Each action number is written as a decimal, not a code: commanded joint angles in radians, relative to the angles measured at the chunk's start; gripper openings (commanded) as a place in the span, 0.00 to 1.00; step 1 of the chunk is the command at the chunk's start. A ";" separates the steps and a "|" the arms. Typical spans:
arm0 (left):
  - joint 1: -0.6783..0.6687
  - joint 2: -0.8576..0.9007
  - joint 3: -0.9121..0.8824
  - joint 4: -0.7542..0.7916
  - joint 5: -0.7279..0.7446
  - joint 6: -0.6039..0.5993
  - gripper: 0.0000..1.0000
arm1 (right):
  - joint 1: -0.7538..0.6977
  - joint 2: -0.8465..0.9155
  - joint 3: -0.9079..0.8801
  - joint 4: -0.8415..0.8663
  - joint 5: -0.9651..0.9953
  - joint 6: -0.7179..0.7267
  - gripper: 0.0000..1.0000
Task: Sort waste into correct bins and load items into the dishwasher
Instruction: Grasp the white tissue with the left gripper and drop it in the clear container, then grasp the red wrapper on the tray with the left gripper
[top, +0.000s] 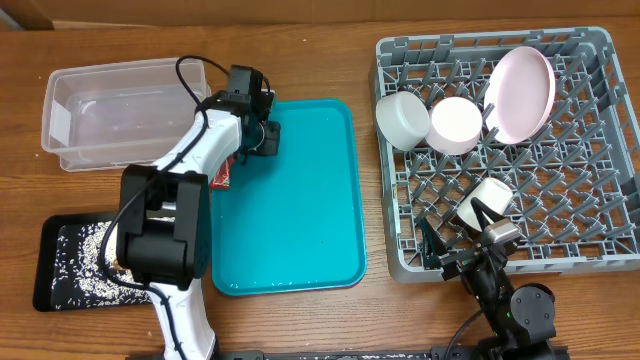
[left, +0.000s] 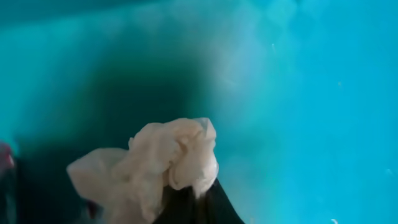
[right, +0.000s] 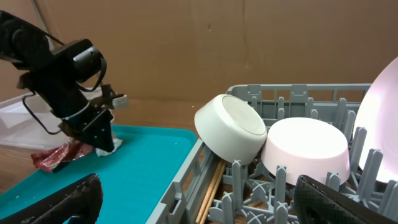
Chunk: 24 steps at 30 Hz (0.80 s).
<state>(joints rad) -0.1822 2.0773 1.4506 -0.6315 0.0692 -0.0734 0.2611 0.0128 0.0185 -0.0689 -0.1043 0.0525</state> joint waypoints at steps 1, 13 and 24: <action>0.002 -0.131 0.070 -0.053 0.073 -0.103 0.04 | -0.006 -0.010 -0.010 0.006 -0.002 0.006 1.00; 0.132 -0.279 0.096 -0.119 -0.296 -0.144 0.63 | -0.006 -0.010 -0.010 0.006 -0.002 0.006 1.00; 0.074 -0.307 0.131 -0.217 -0.069 -0.125 1.00 | -0.006 -0.010 -0.010 0.006 -0.002 0.006 1.00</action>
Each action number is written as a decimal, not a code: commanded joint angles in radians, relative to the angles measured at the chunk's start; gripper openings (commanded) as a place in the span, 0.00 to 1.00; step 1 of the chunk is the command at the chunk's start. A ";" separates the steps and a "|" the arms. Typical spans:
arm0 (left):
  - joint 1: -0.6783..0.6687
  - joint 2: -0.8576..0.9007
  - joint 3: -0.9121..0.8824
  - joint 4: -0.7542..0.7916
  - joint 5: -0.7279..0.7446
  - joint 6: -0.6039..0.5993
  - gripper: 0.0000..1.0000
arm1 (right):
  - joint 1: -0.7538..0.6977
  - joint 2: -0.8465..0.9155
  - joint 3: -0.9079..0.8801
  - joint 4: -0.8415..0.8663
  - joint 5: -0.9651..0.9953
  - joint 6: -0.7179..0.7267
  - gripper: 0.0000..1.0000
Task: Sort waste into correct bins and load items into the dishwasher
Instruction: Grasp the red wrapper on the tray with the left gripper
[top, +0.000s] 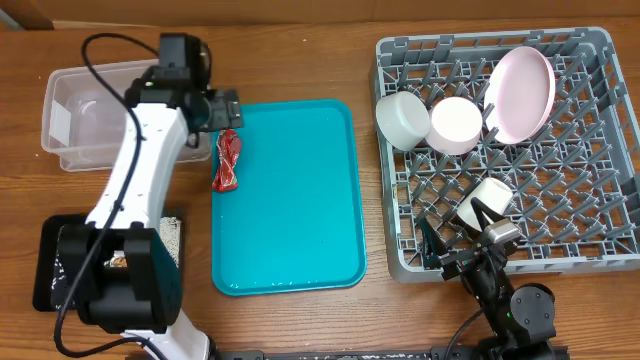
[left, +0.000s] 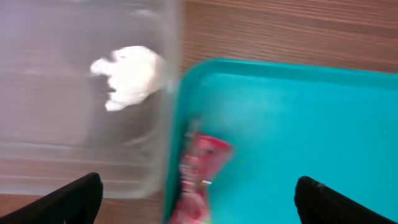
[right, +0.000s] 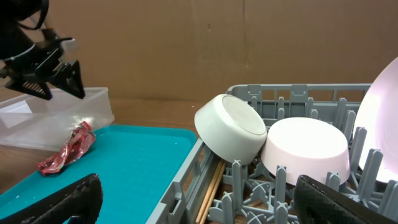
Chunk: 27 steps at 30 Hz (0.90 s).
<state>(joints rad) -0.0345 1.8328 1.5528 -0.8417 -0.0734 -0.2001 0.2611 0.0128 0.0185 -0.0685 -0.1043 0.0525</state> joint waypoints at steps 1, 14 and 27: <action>-0.121 -0.067 0.029 -0.021 0.059 0.019 1.00 | -0.006 -0.010 -0.010 0.006 -0.002 0.006 1.00; -0.202 0.180 -0.039 0.038 -0.266 -0.044 0.93 | -0.006 -0.010 -0.010 0.006 -0.002 0.006 1.00; -0.188 0.346 -0.039 0.085 -0.310 -0.065 0.90 | -0.006 -0.010 -0.010 0.006 -0.002 0.006 1.00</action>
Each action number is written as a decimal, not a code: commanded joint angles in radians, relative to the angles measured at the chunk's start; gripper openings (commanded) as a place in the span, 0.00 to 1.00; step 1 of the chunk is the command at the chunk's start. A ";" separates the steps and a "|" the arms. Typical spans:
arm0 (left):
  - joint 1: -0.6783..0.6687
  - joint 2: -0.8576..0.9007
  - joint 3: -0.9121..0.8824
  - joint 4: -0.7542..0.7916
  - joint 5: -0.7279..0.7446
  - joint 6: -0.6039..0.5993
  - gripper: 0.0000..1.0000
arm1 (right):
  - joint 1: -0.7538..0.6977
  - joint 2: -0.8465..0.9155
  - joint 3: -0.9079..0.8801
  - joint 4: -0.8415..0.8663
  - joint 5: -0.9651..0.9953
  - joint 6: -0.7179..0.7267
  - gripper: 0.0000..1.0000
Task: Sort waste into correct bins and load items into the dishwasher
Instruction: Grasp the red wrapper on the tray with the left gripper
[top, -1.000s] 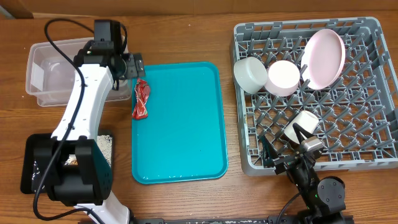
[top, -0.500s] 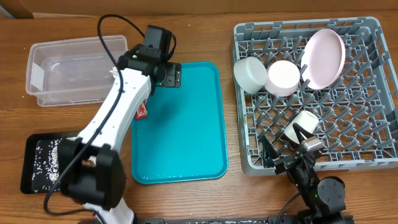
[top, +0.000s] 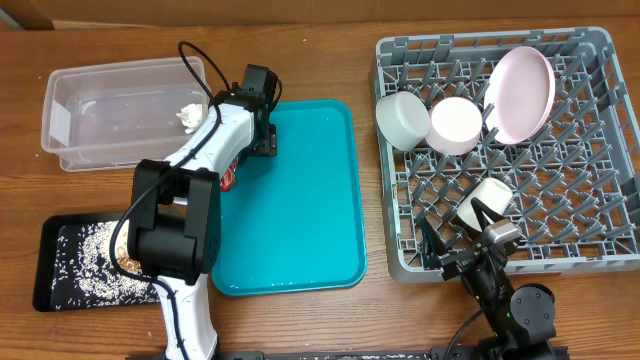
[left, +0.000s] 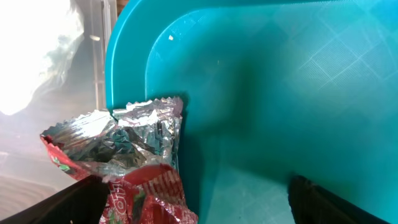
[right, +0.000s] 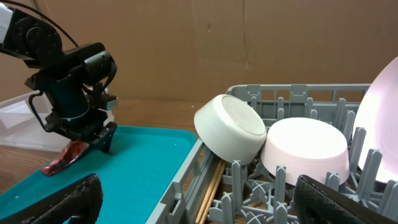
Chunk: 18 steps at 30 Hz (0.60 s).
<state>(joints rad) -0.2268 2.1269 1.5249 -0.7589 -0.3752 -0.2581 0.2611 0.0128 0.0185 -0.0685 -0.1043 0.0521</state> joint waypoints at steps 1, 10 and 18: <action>0.003 0.051 -0.011 0.004 0.000 -0.007 0.84 | -0.006 -0.010 -0.010 0.006 -0.002 0.007 1.00; 0.001 0.050 0.059 -0.091 0.066 -0.005 0.35 | -0.006 -0.010 -0.010 0.006 -0.002 0.007 1.00; 0.001 0.050 0.360 -0.383 0.211 -0.008 0.04 | -0.006 -0.010 -0.010 0.006 -0.002 0.007 1.00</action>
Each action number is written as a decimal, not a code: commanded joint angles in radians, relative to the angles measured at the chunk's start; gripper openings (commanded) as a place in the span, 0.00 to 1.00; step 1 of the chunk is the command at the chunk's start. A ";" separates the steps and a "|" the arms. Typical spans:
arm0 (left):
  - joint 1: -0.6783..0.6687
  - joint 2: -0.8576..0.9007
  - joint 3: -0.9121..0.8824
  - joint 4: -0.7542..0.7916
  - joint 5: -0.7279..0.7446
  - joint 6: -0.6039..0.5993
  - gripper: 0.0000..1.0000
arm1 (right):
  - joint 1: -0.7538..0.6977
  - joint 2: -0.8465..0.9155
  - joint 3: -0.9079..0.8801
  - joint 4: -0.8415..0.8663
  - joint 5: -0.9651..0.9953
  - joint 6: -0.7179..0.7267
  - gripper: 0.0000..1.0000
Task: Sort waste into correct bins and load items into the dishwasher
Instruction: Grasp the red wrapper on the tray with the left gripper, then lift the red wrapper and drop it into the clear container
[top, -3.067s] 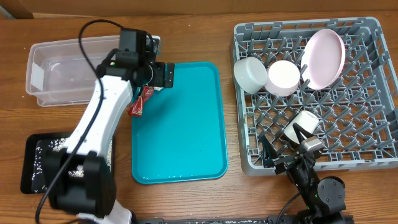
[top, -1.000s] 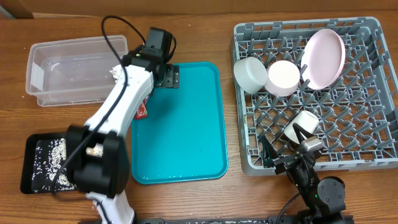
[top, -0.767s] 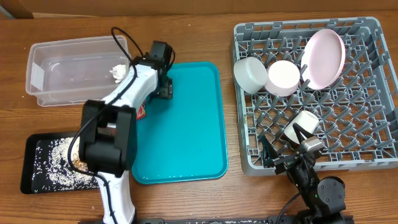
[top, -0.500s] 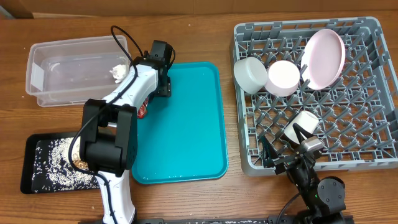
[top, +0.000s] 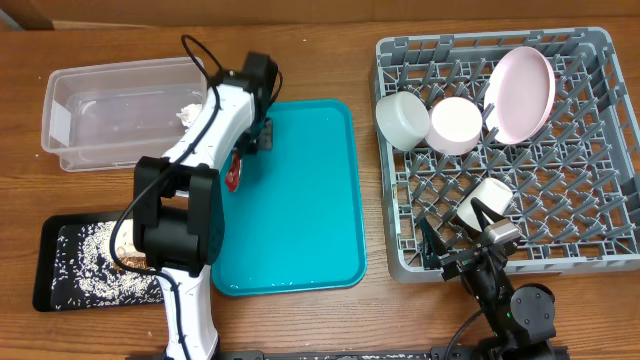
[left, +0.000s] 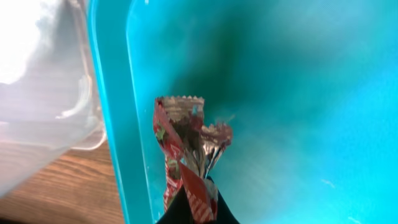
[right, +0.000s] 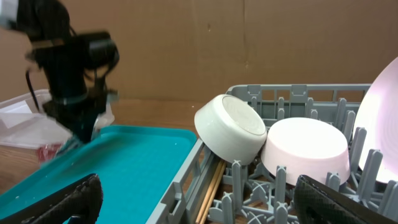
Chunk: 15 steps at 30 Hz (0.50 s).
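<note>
A crumpled red foil wrapper (left: 189, 158) stands pinched in my left gripper (left: 193, 211), which is shut on it at the left rim of the teal tray (top: 300, 220). In the overhead view a bit of the red wrapper (top: 232, 175) peeks out beside the left arm; the fingers are hidden under it. A white tissue (top: 187, 115) lies in the clear bin (top: 70, 90). My right gripper (right: 199, 205) rests open at the front of the grey dish rack (top: 600, 260), holding nothing.
The rack holds a white bowl (top: 402, 118), a pink bowl (top: 455, 124), a pink plate (top: 520, 92), a white cup (top: 487, 198) and chopsticks (right: 214, 180). A black tray (top: 60, 262) with white grains sits at the front left.
My left gripper was open with the red wrapper lying beside it. It is now shut on the wrapper at the tray's left rim. The right arm has not moved.
My left gripper first held a crumpled white tissue over the teal tray. Then it was open over the clear bin with the tissue lying inside. After that it stood open at the tray's left edge by the red wrapper, and now it grips that wrapper.
</note>
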<state>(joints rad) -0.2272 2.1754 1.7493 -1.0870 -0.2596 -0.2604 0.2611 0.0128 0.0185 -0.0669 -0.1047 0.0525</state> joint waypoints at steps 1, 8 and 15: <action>0.002 0.001 0.169 -0.076 0.113 -0.006 0.04 | -0.006 -0.010 -0.010 0.005 -0.002 0.006 1.00; 0.045 0.001 0.407 -0.228 0.173 -0.009 0.04 | -0.006 -0.010 -0.010 0.005 -0.002 0.006 1.00; 0.184 0.014 0.409 -0.136 0.077 -0.094 0.35 | -0.006 -0.010 -0.010 0.005 -0.002 0.006 1.00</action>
<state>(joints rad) -0.1158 2.1757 2.1628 -1.2690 -0.1356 -0.2932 0.2615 0.0128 0.0185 -0.0685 -0.1047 0.0525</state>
